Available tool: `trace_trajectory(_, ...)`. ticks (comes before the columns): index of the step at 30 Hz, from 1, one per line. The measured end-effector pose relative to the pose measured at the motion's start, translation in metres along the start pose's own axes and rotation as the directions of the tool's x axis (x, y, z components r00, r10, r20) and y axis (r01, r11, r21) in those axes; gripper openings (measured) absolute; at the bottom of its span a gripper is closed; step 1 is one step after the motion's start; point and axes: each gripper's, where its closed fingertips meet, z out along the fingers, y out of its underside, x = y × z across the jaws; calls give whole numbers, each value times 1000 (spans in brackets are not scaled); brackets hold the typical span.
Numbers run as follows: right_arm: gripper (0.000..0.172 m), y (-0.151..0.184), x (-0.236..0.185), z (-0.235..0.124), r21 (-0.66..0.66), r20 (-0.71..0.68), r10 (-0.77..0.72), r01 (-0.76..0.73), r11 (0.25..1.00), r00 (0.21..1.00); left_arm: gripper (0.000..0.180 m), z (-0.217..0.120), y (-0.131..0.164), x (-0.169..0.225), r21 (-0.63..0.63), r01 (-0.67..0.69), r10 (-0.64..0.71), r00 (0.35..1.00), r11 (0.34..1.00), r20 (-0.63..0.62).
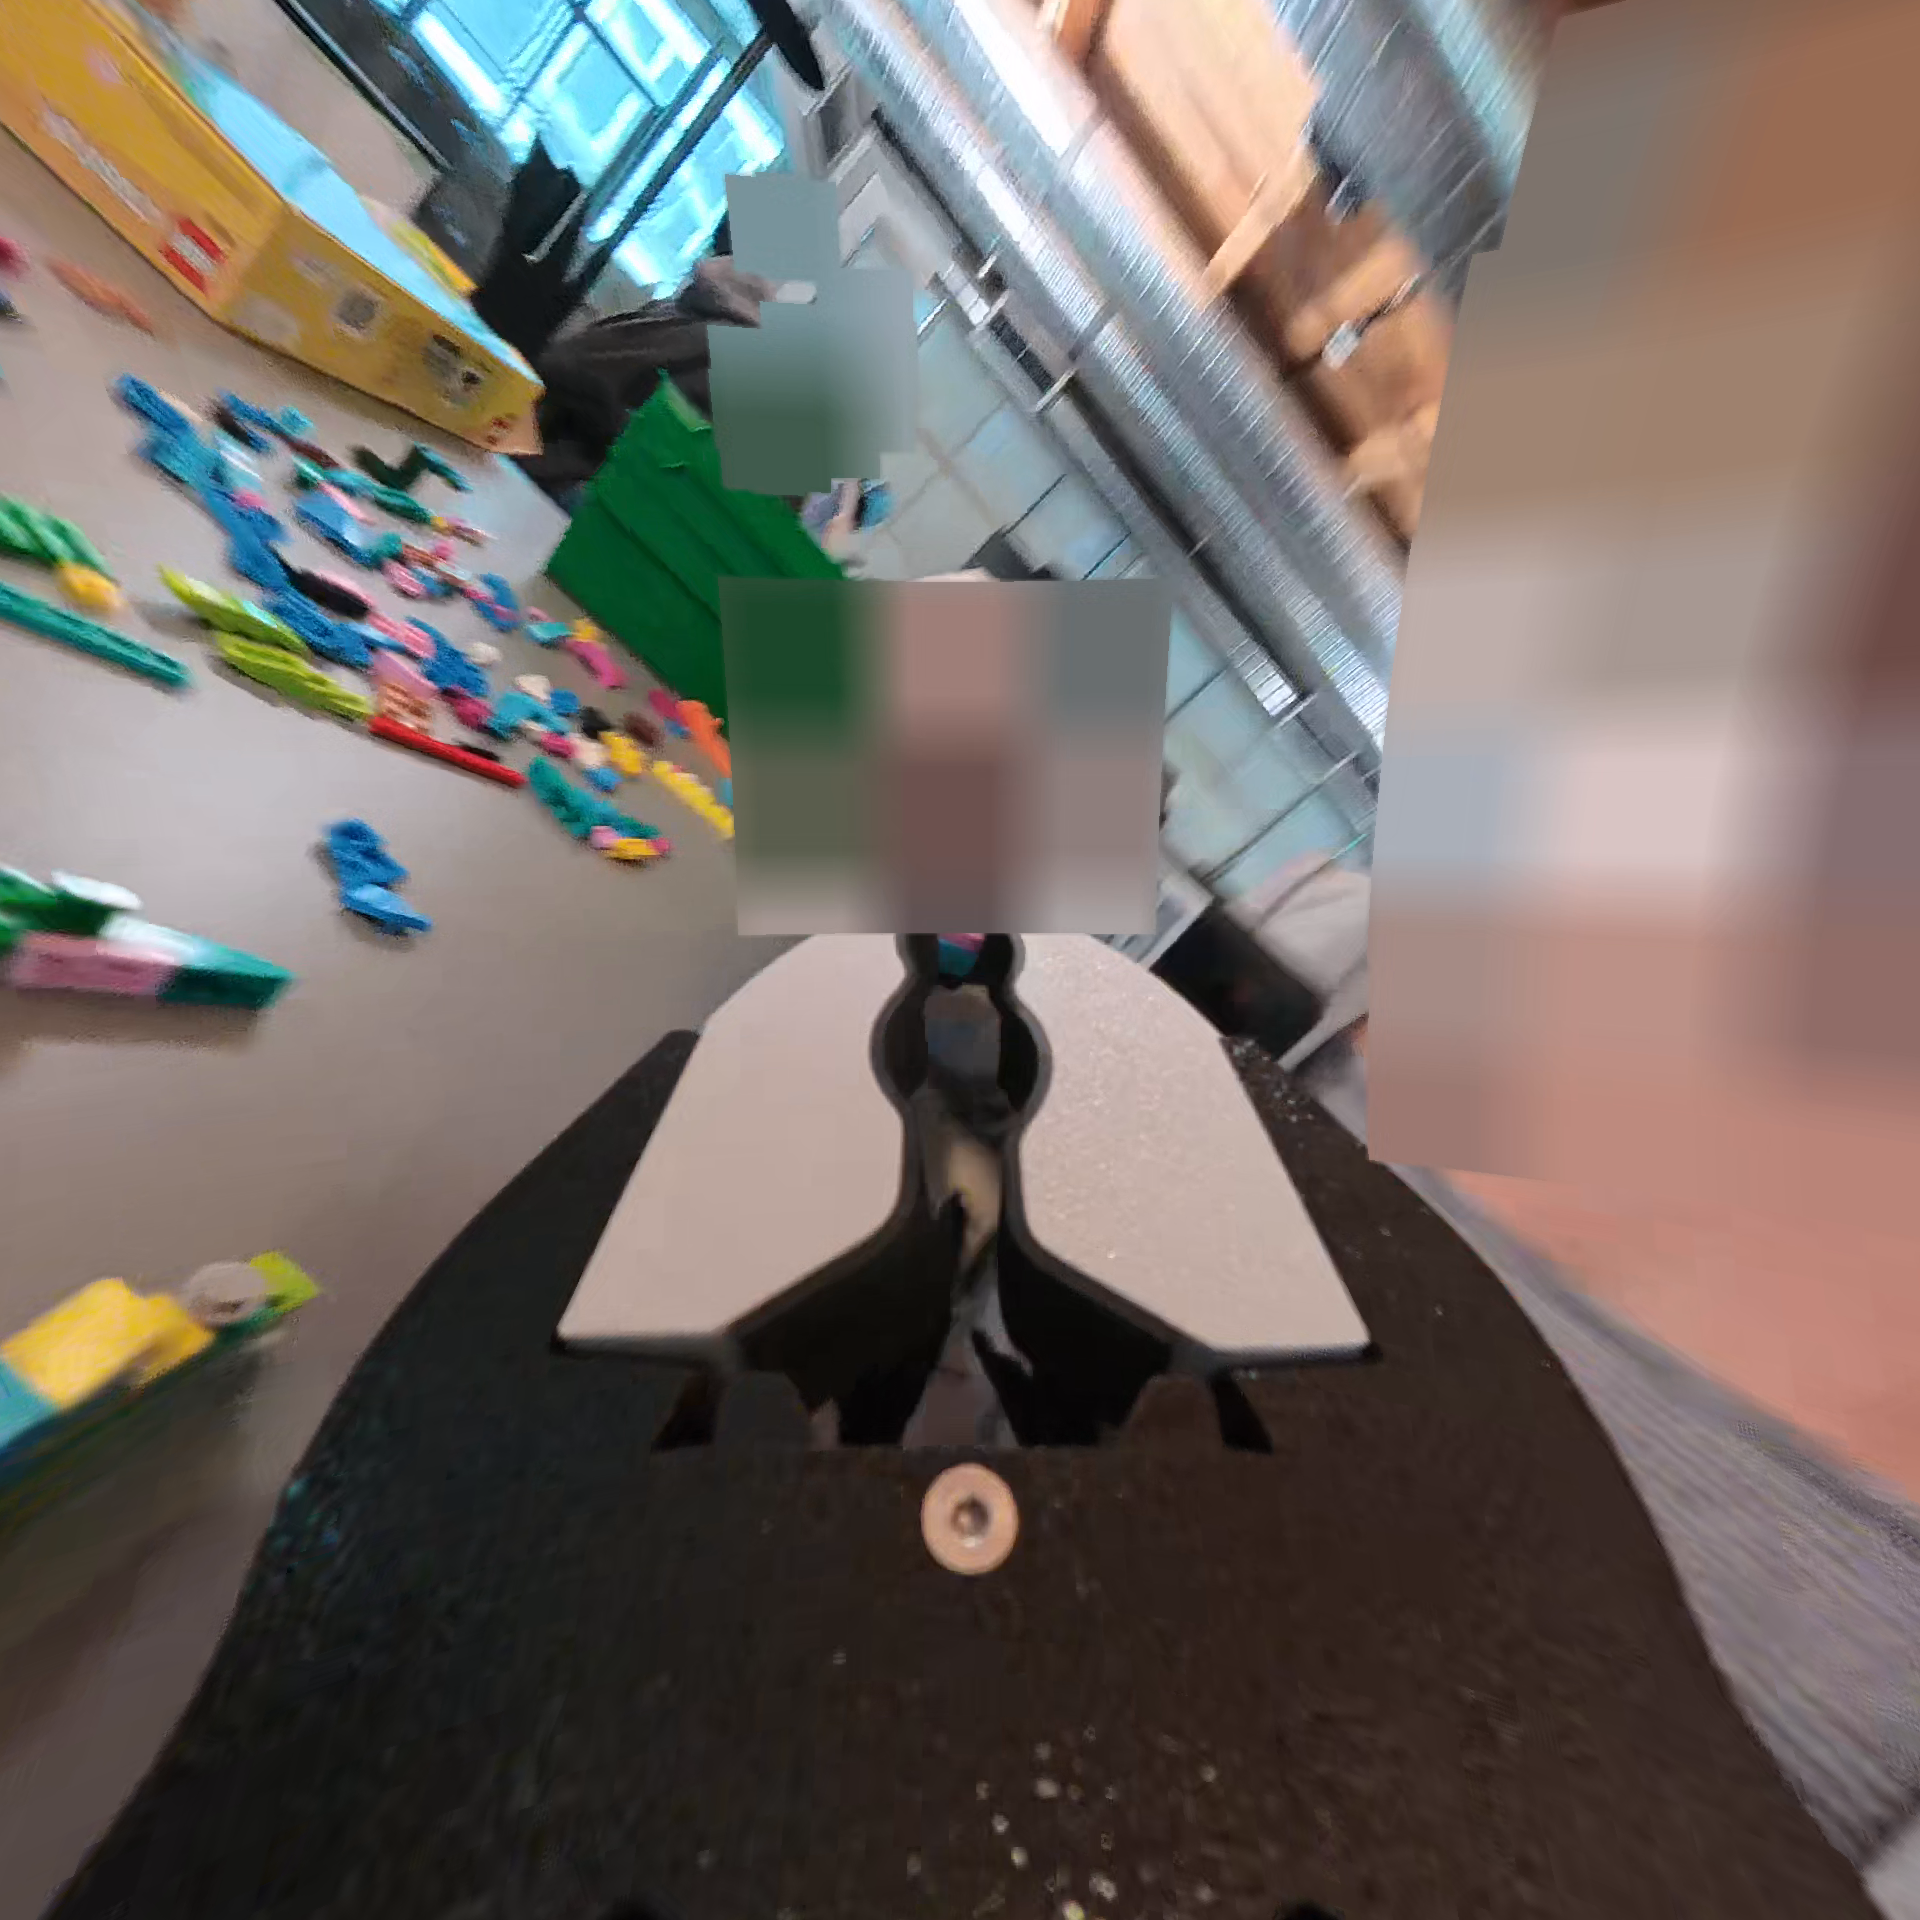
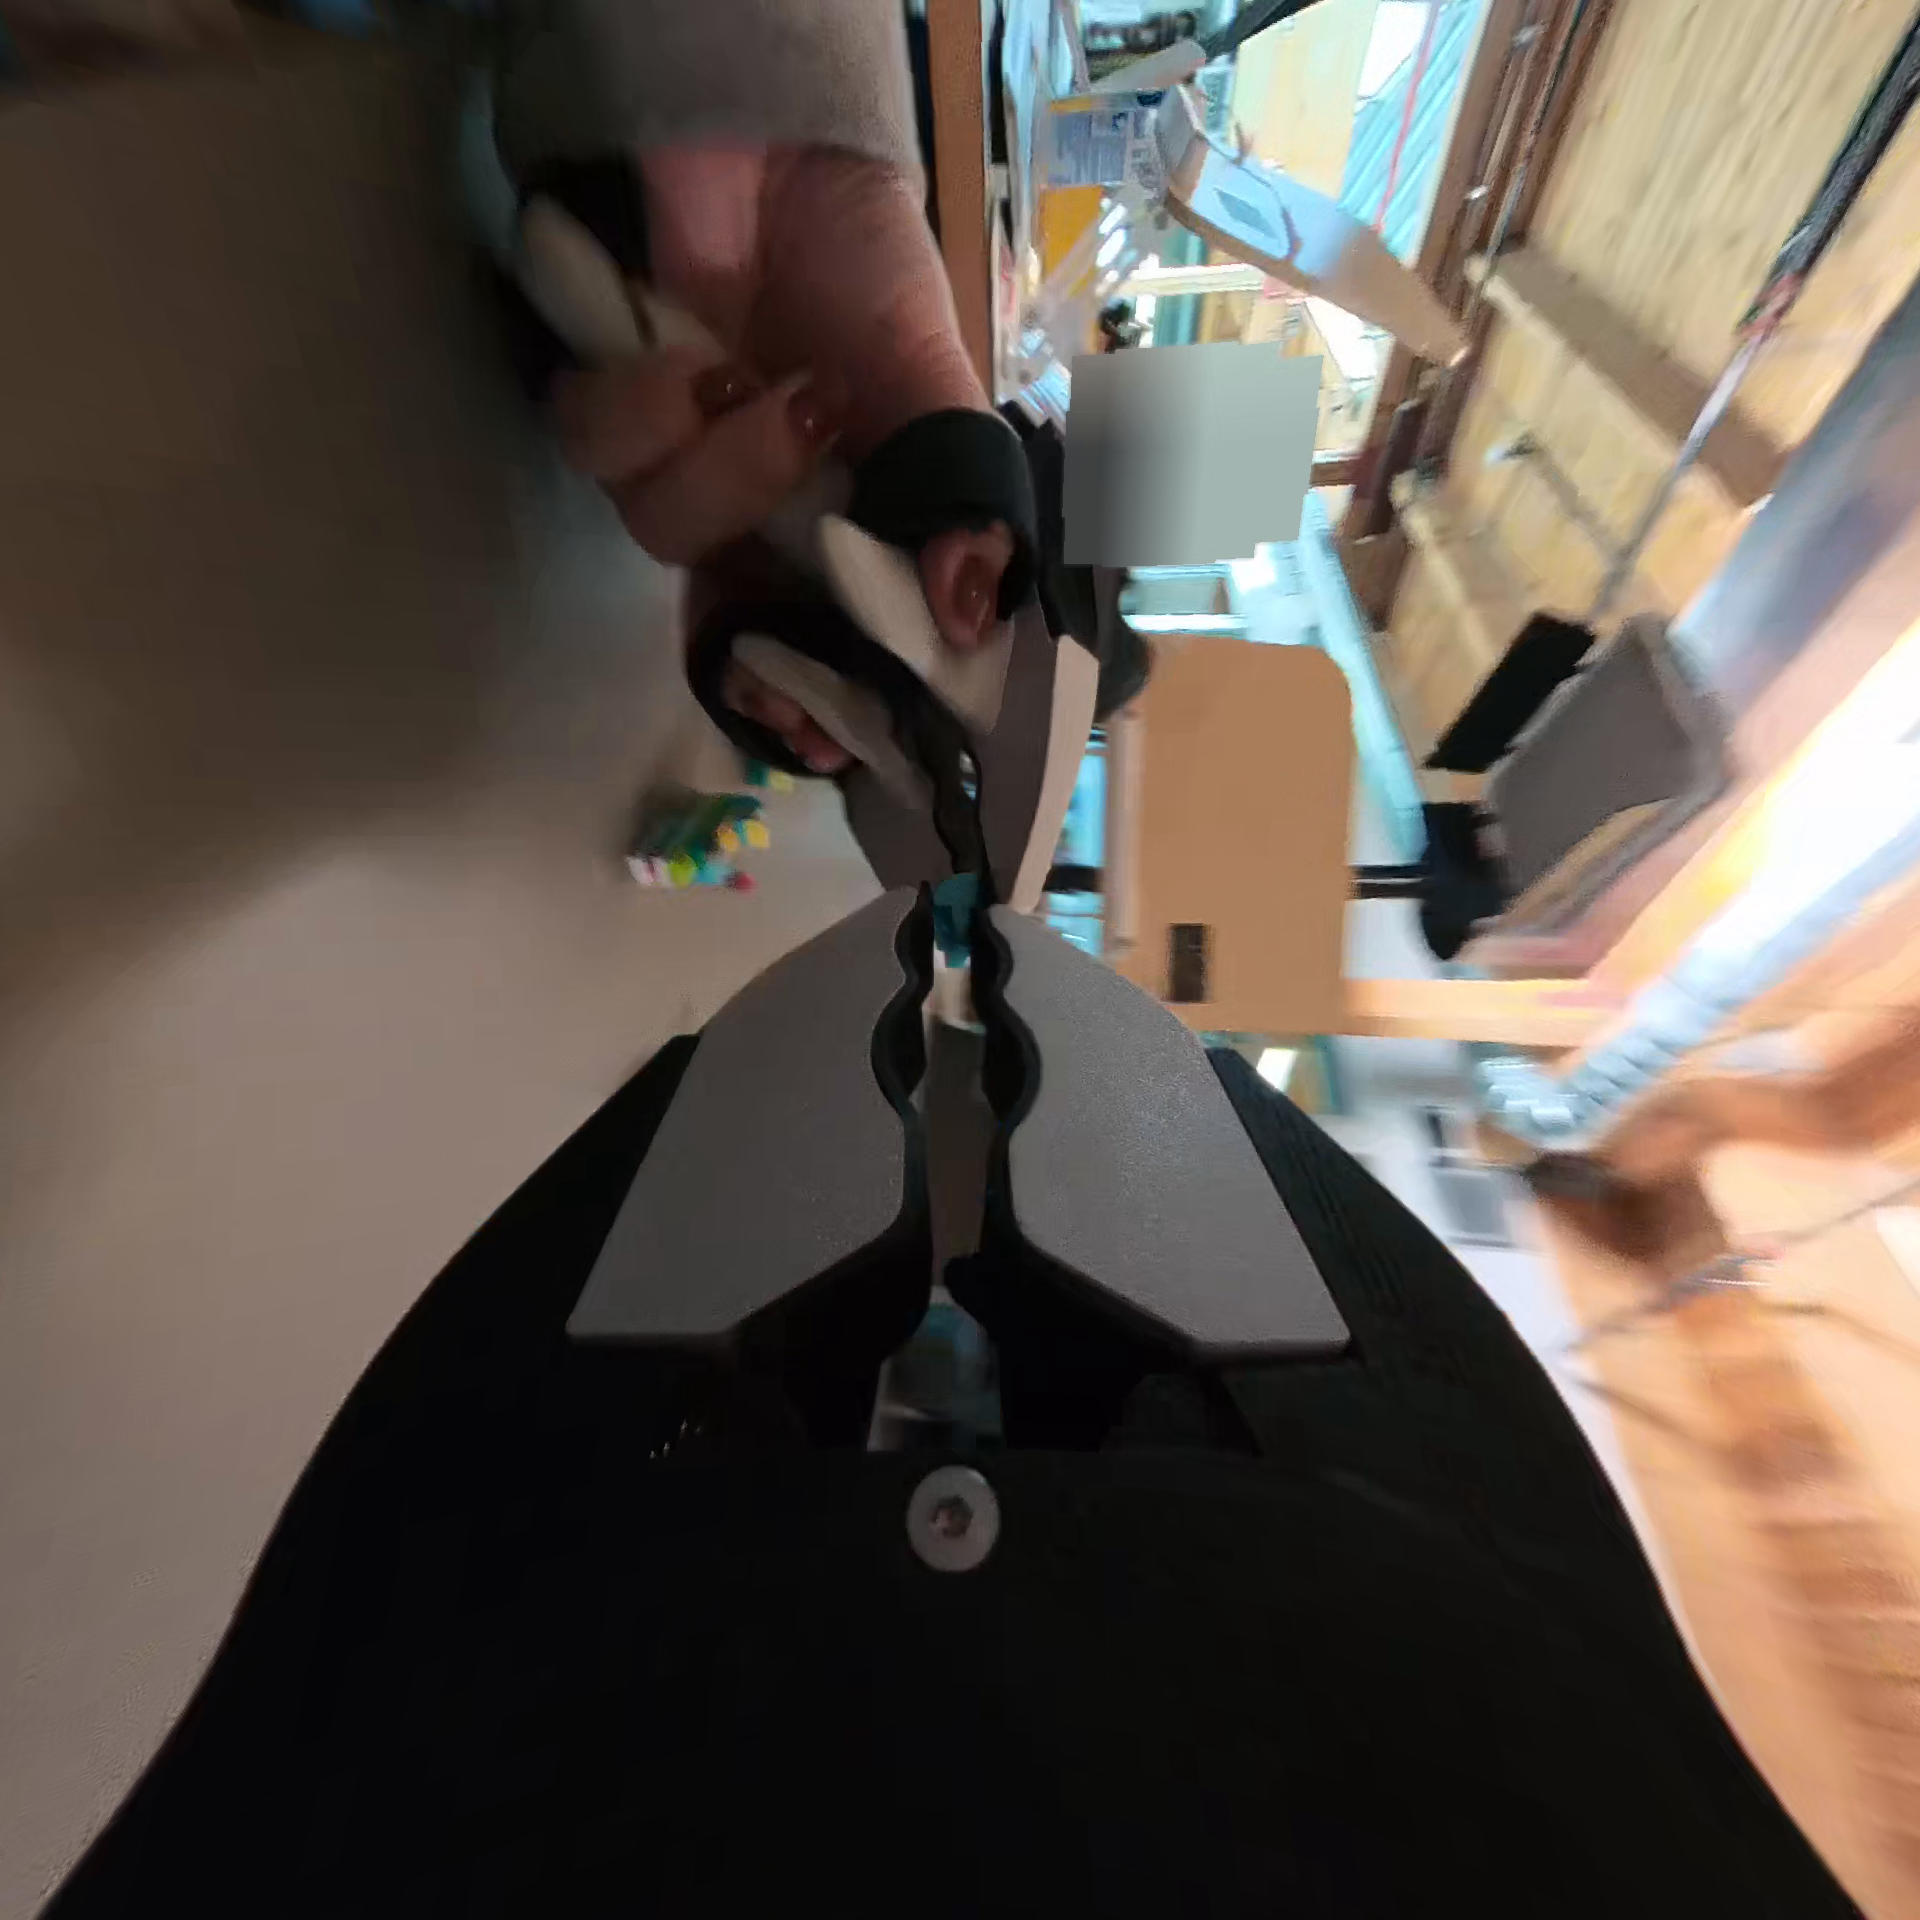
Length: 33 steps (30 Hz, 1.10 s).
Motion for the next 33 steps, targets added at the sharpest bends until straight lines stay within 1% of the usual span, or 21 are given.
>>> trace_trajectory(1, 5, -1, -2, -1, 29, 44, 99, -101, 994, 994, 8, 0, 3, -1, -48, -88, 90, 994, 995, 54)
trace_trajectory(3, 5, -4, -4, -3, 76, 127, 264, -274, 959, 956, 13, -1, 6, 1, -132, -215, 228, 969, 968, 99)
trace_trajectory(4, 5, -6, -6, -4, 88, 170, 315, -332, 939, 934, 19, 0, 6, 6, -157, -252, 267, 960, 955, 83)
trace_trajectory(6, 5, -11, -10, -6, 104, 233, 383, -414, 904, 894, 22, -1, 8, 14, -200, -329, 343, 939, 923, 39)
trace_trajectory(9, 5, -17, -8, -9, 133, 300, 491, -545, 828, 818, 28, -4, 13, 12, -291, -478, 512, 857, 829, 50)
trace_trajectory(11, 5, -17, -3, -12, 147, 331, 550, -618, 772, 767, 29, -5, 18, 13, -336, -540, 581, 813, 771, 27)
trace_trajectory(14, 5, -21, 1, -18, 163, 412, 630, -734, 660, 658, 28, -6, 25, 18, -376, -624, 664, 748, 686, -30)
trace_trajectory(16, 5, -25, 3, -23, 165, 486, 668, -810, 563, 563, 28, -5, 31, 18, -409, -666, 710, 702, 624, -59)
trace_trajectory(17, 5, -27, 4, -26, 165, 522, 681, -844, 510, 514, 28, -4, 33, 18, -419, -678, 723, 687, 604, -69)
trace_trajectory(19, 5, -29, 7, -30, 159, 578, 693, -893, 422, 431, 28, 0, 36, 19, -420, -688, 731, 678, 592, -79)
trace_trajectory(20, 5, -29, 8, -32, 159, 596, 695, -907, 390, 403, 28, 2, 37, 21, -409, -685, 722, 686, 602, -86)
trace_trajectory(21, 5, -29, 10, -33, 159, 606, 697, -916, 368, 385, 28, 3, 37, 23, -400, -670, 700, 708, 625, -92)
trace_trajectory(22, 5, -27, 12, -33, 169, 597, 703, -917, 362, 387, 28, 4, 37, 22, -399, -633, 662, 745, 664, -80)
trace_trajectory(23, 5, -25, 13, -32, 181, 575, 707, -906, 382, 412, 27, 5, 35, 21, -390, -578, 606, 793, 717, -62)
trace_trajectory(25, 5, -19, 12, -29, 188, 513, 703, -863, 469, 493, 28, 4, 28, 24, -335, -434, 442, 895, 836, -59)
trace_trajectory(26, 5, -17, 11, -27, 191, 476, 691, -831, 523, 544, 27, 3, 23, 25, -305, -359, 357, 932, 882, -62)
trace_trajectory(27, 5, -16, 8, -26, 184, 452, 669, -795, 578, 591, 25, 1, 19, 25, -282, -304, 299, 952, 910, -61)
trace_trajectory(28, 5, -16, 7, -25, 178, 424, 642, -754, 632, 638, 20, -1, 17, 22, -274, -282, 280, 959, 920, -48)
trace_trajectory(30, 5, -16, 2, -23, 162, 376, 568, -655, 738, 732, 13, -4, 17, 15, -294, -293, 306, 952, 910, -2)
trace_trajectory(31, 5, -16, 0, -23, 151, 358, 528, -606, 781, 770, 11, -5, 18, 14, -309, -303, 320, 947, 902, 6)
trace_trajectory(33, 5, -17, -6, -21, 130, 338, 456, -521, 844, 823, 6, -6, 22, 13, -352, -320, 346, 938, 880, 11)
